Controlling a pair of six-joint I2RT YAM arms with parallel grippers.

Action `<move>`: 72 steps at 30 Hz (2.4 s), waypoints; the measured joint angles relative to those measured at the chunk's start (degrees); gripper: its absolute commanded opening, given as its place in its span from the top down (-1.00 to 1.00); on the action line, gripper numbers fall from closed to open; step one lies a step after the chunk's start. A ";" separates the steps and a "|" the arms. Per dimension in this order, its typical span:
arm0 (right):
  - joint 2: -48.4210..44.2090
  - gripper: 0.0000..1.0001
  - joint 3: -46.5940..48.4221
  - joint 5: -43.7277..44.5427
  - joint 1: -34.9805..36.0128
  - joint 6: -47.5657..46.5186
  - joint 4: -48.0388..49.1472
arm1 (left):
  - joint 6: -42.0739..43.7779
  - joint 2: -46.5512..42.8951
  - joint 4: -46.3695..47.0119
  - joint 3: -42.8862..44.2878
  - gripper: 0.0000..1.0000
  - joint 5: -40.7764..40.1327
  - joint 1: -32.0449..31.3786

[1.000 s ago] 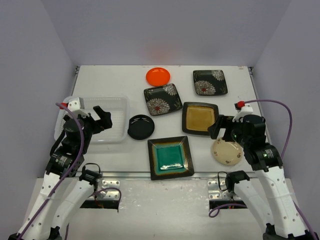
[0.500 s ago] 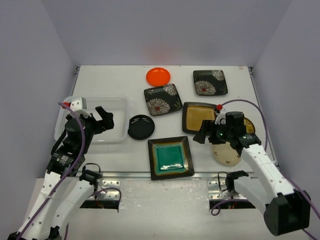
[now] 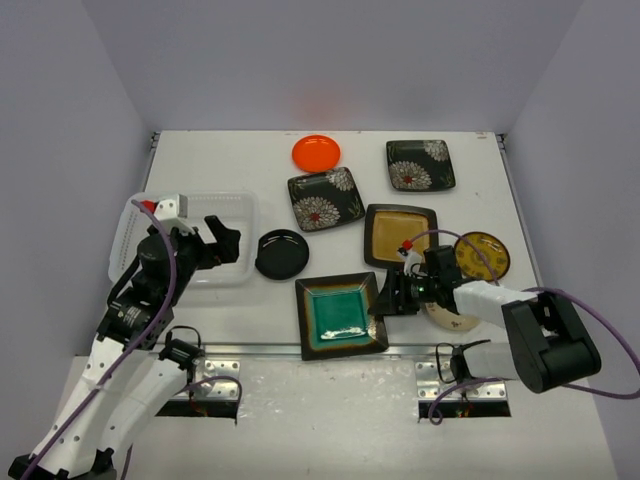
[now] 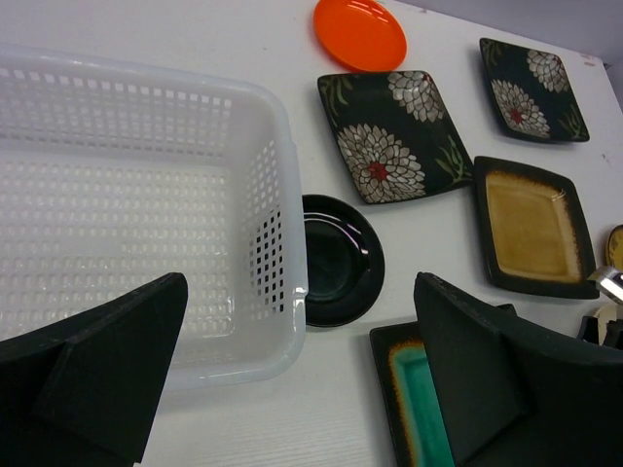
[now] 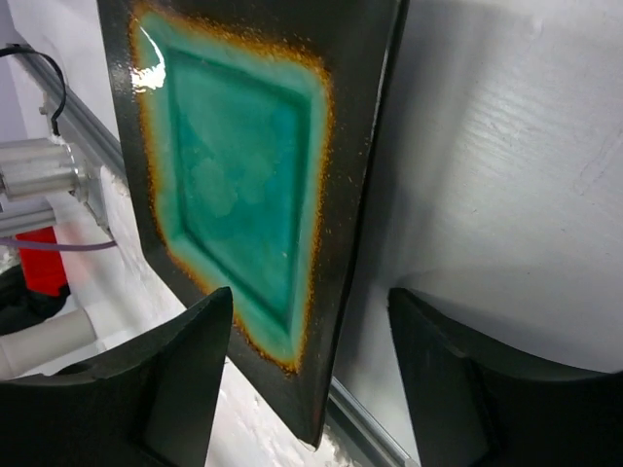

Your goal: Place the plates into the plastic bin on the countertop

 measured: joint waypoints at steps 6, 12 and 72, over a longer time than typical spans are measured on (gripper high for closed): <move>3.09 0.23 -1.65 -0.98 0.51 3.39 5.32 | 0.15 -0.05 0.00 -0.21 -1.00 0.46 -0.58; 10.52 0.98 -2.26 -3.58 0.55 7.79 12.14 | 0.15 -0.47 0.00 -0.21 -1.00 0.54 -1.39; -13.25 -0.98 15.30 -12.28 -8.51 22.14 7.46 | -26.61 11.62 3.26 3.03 1.00 18.40 -1.64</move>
